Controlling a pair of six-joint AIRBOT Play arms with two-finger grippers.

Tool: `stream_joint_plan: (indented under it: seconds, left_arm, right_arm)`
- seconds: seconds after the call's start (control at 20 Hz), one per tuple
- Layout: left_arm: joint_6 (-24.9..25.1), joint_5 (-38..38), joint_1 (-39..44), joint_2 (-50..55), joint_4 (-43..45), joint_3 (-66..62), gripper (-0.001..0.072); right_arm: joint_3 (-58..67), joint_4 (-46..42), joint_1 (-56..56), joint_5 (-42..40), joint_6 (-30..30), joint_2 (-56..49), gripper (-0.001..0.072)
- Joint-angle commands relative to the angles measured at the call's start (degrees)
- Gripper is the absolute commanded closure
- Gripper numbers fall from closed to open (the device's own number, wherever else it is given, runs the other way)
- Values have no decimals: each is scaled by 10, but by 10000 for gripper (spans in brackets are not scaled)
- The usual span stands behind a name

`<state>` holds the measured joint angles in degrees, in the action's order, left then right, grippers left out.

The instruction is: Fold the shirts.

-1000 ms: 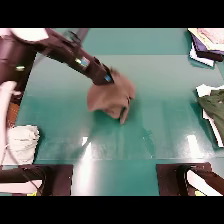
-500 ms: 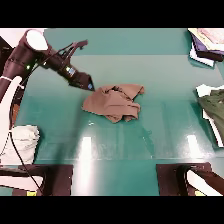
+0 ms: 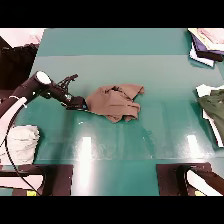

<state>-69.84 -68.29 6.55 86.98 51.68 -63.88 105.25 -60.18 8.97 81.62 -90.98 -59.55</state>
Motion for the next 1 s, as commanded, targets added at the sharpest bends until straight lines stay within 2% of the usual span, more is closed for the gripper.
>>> stream_joint_plan:
  seconds: [0.0, 0.25, 0.3, 0.4, 0.45, 0.6, 0.65, 0.75, 0.8, 0.95]
  left_arm:
    - [9, 81, -3, 0, -47, 35, 95]
    - [9, 119, -1, 0, -100, 35, 96]
    - [9, 118, 2, 0, -102, 35, 121]
    - [9, 120, 7, 0, -102, 35, 546]
    - [9, 122, 7, 0, -103, 34, 673]
    - [9, 92, 4, -2, -106, 2, 682]
    - [9, 74, 4, -5, -105, -19, 682]
    - [9, 56, 5, -19, -106, -57, 681]
    - [9, 52, 5, -29, -105, -74, 681]
    - [13, 39, 5, -52, -103, -106, 681]
  right_arm:
    - [0, 0, 0, 0, 0, 0, 690]
    - [0, 0, 0, 1, 0, 0, 690]
    - [0, 0, 0, 1, 0, 0, 690]
    - [0, 0, 0, 8, 0, 0, 690]
    - [0, 0, 0, 16, 0, -2, 690]
    - [-20, 7, -2, 83, 0, -24, 687]
    - [-51, 4, -12, 96, 1, -29, 666]
    - [-148, 2, -46, 91, 13, -34, 337]
    - [-214, 2, -68, 65, 20, -33, 195]
    - [-413, 20, -134, -92, 44, -33, 176]
